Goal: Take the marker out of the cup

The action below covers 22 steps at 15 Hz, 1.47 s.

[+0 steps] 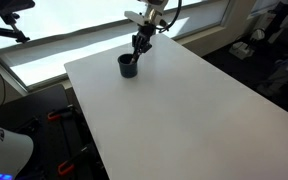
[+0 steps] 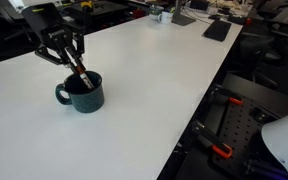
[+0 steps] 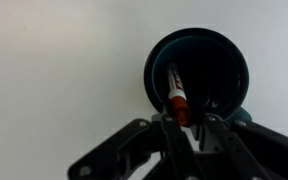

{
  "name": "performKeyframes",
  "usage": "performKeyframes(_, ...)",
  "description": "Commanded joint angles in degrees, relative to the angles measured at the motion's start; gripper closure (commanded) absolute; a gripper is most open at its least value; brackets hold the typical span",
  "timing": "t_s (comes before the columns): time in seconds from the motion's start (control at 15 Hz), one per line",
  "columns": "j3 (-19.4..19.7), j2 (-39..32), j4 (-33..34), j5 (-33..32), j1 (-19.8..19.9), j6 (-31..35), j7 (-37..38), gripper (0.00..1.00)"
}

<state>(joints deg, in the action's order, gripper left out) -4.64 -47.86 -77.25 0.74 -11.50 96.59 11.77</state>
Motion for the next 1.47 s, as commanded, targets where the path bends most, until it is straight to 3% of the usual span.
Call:
performKeyframes(0.0, 0.61, 0.28, 0.21, 0.52, -0.26, 0.11, 1.21, 0.95)
performKeyframes(1.4, 4.59, 13.29, -5.25, -1.45, 0.43, 6.99, 6.65, 0.95)
